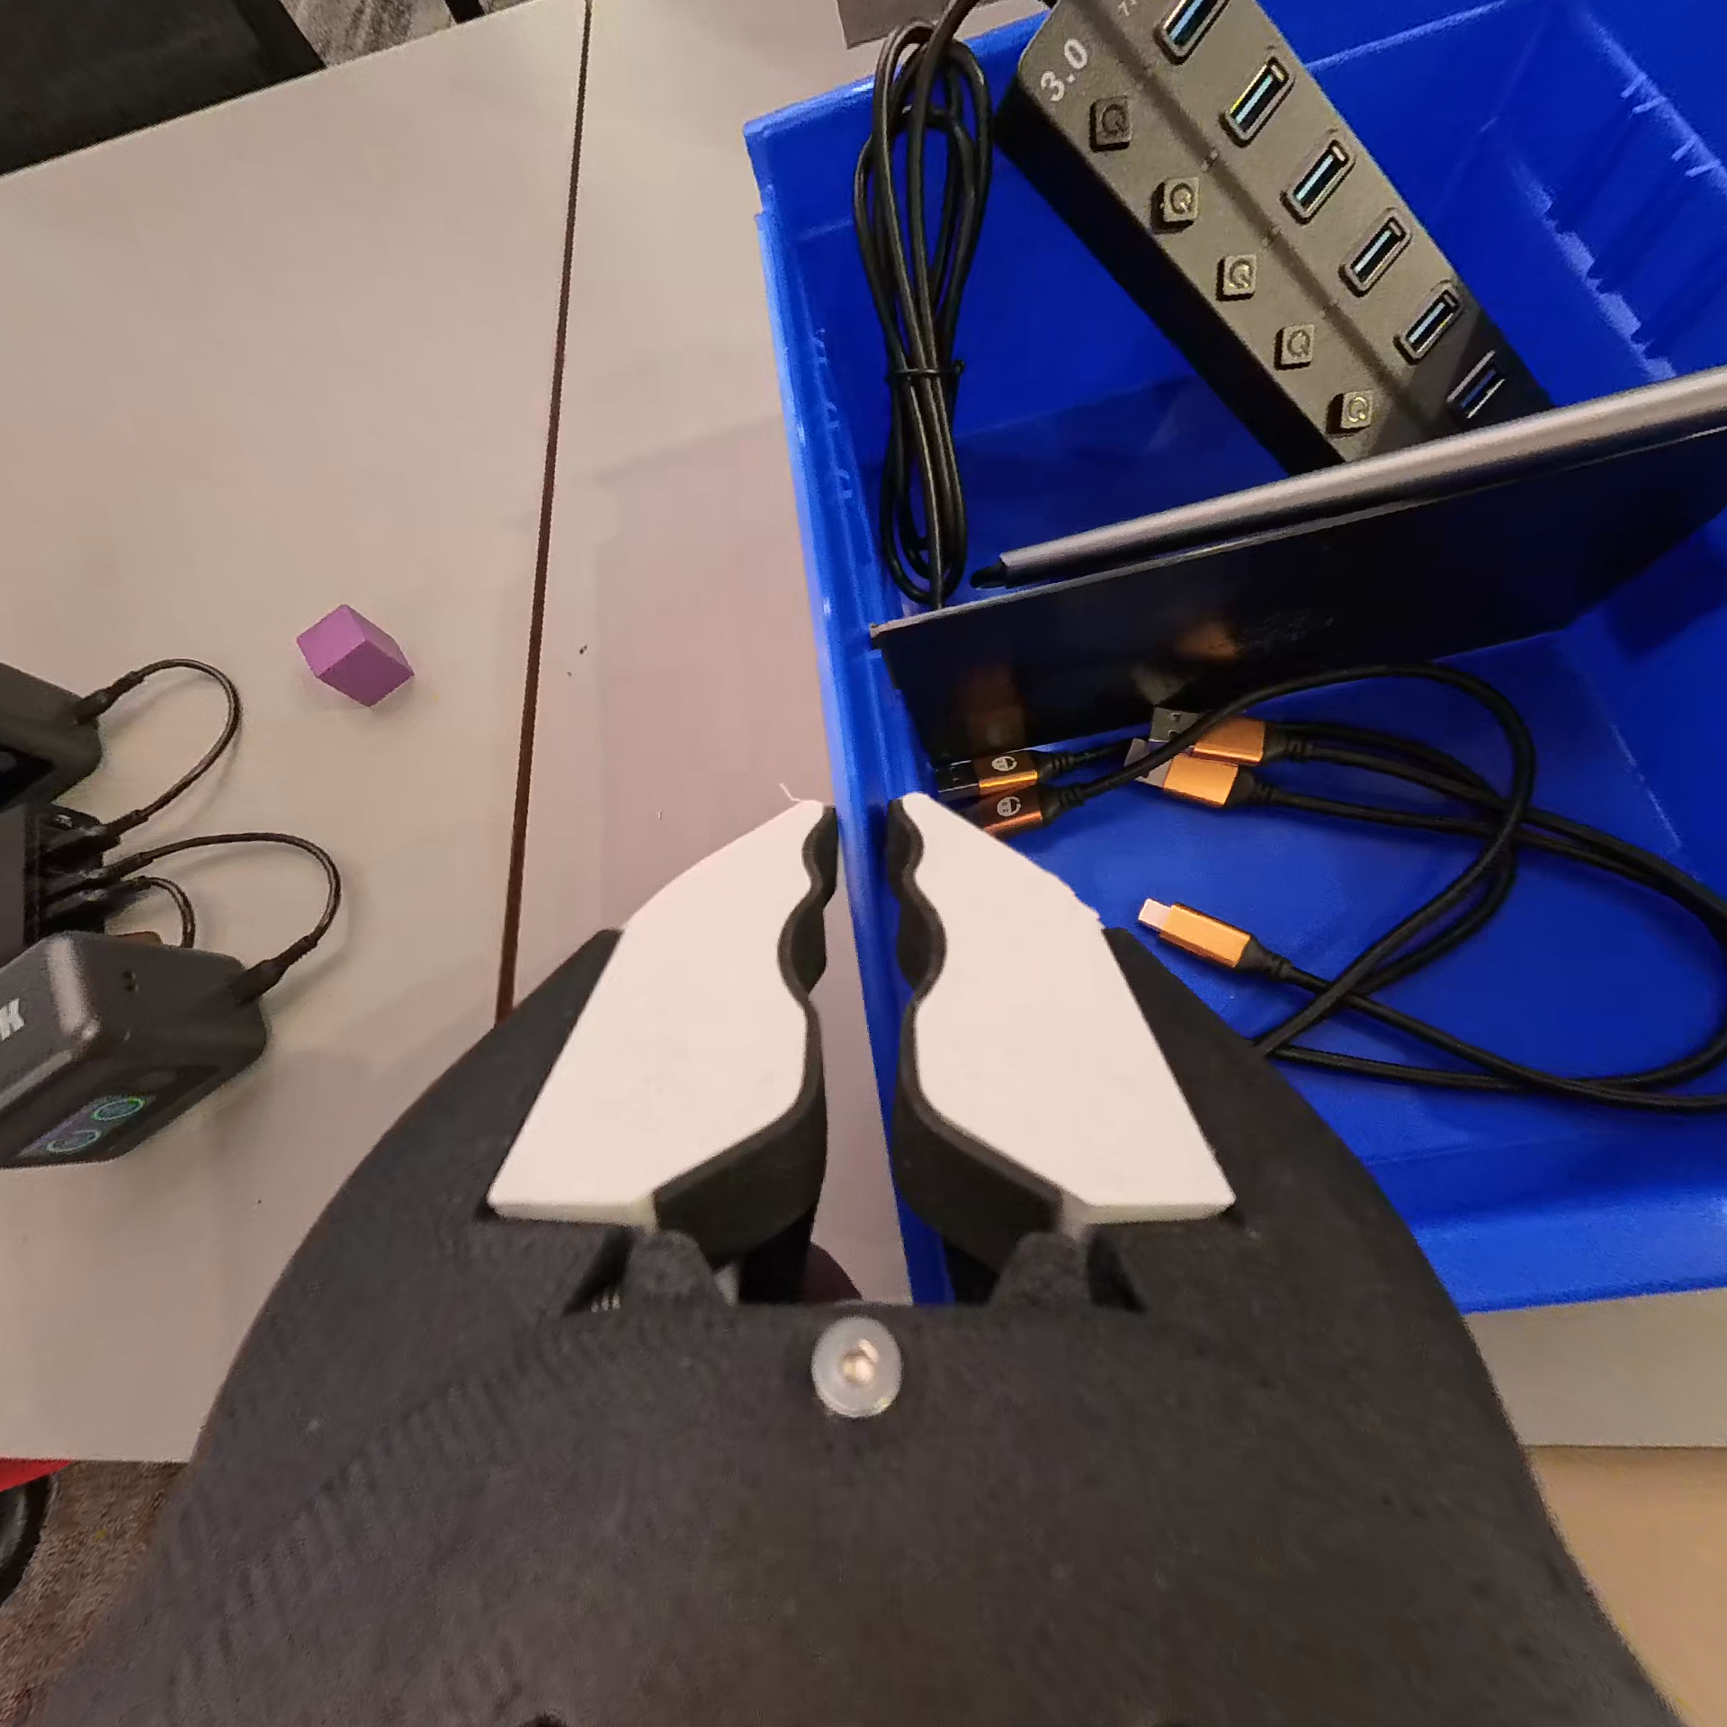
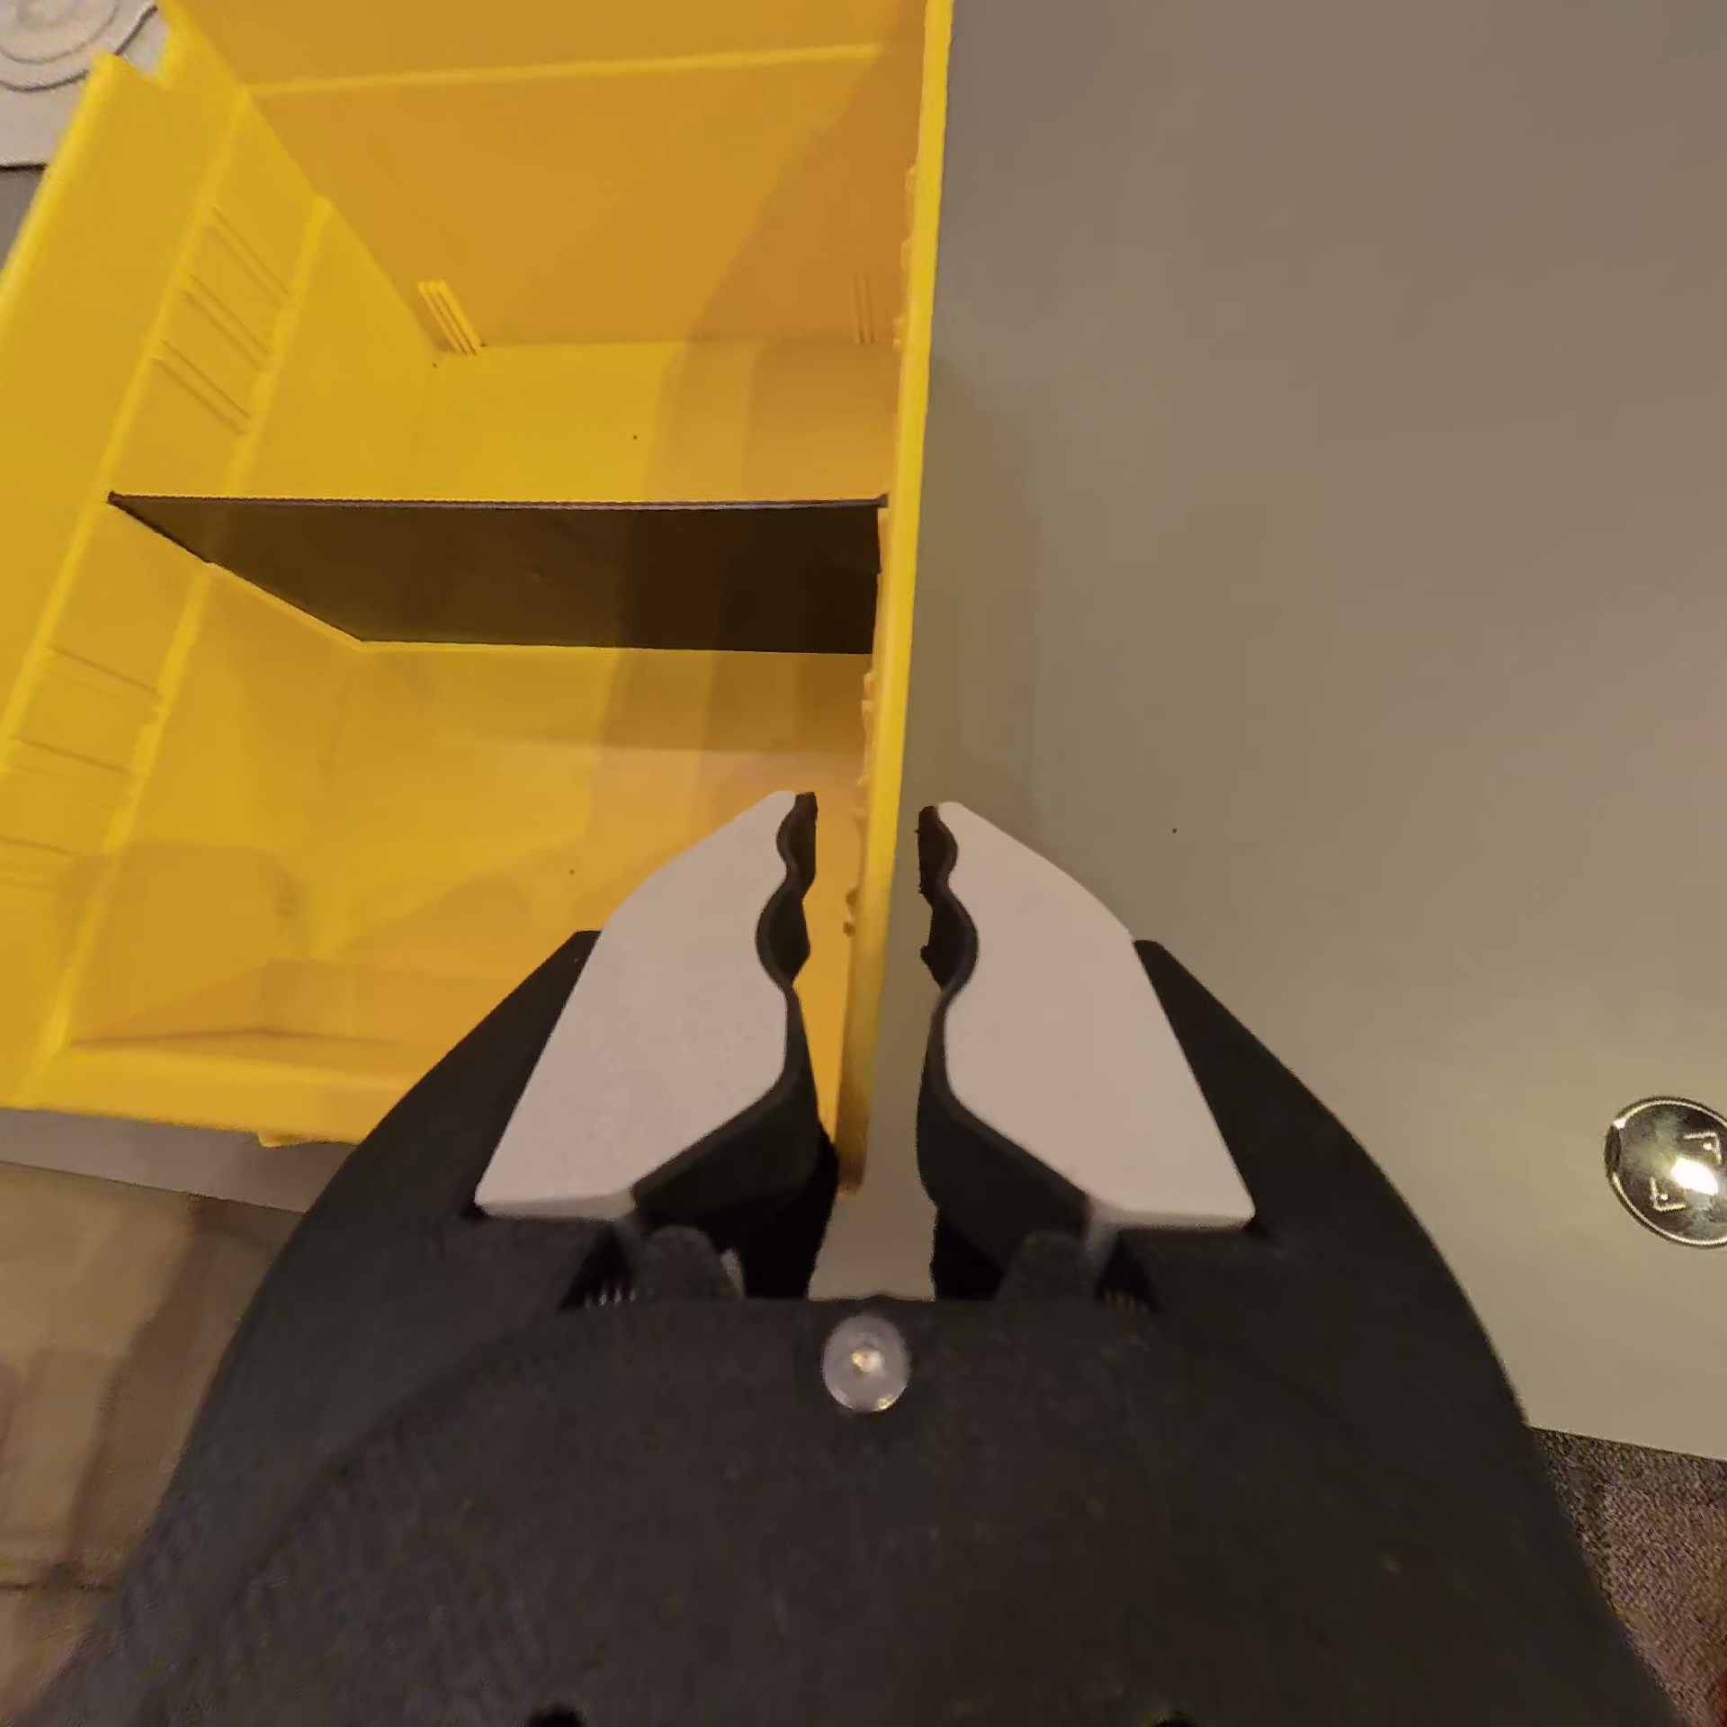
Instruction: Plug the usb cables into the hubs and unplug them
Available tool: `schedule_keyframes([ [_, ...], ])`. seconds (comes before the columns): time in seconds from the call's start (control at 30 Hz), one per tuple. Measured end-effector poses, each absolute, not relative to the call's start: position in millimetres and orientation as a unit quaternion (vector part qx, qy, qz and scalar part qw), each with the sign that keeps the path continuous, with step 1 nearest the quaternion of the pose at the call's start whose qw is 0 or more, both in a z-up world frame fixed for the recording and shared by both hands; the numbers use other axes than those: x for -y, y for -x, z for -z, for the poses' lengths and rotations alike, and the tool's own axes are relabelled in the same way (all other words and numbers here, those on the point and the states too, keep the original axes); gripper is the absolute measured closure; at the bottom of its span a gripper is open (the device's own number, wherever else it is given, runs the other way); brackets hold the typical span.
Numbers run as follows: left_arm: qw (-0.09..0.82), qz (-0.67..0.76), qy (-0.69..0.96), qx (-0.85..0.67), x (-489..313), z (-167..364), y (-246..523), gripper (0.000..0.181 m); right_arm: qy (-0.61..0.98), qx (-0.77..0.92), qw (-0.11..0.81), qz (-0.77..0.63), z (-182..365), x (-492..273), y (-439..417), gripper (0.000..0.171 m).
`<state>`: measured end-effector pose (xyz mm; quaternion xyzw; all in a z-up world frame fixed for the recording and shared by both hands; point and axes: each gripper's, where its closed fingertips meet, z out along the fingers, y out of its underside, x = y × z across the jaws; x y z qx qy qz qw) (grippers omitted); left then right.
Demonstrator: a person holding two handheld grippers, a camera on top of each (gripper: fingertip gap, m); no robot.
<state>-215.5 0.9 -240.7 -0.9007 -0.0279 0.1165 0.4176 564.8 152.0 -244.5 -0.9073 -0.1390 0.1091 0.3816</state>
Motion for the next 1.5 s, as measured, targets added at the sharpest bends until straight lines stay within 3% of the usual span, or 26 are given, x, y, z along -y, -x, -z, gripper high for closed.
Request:
schedule_keyframes([
  [0.03, 0.418, -0.119, 0.900, 0.029, -1, 240, 217, 0.169, 0.908, 0.146, 0.378, -0.103, 244, -152, -563, 0.151],
  [0.37, 0.445, -0.109, 0.888, 0.035, 0, 221, 227, 0.140, 0.899, 0.193, 0.393, 0.009, 218, -158, -556, 0.137],
  [0.8, 0.492, -0.131, 0.855, -0.096, -53, 164, 185, 0.134, 0.844, 0.283, 0.449, -0.077, 146, -142, -432, 0.130],
  [1.0, 0.490, -0.080, 0.861, -0.110, -90, 167, 162, 0.134, 0.822, 0.338, 0.428, -0.164, 159, -124, -350, 0.128],
  [1.33, 0.410, -0.006, 0.911, -0.055, -140, 197, 147, 0.118, 0.785, 0.373, 0.404, -0.286, 180, -93, -232, 0.129],
  [1.5, 0.348, 0.031, 0.937, -0.022, -145, 231, 151, 0.105, 0.782, 0.411, 0.385, -0.268, 213, -81, -198, 0.128],
])
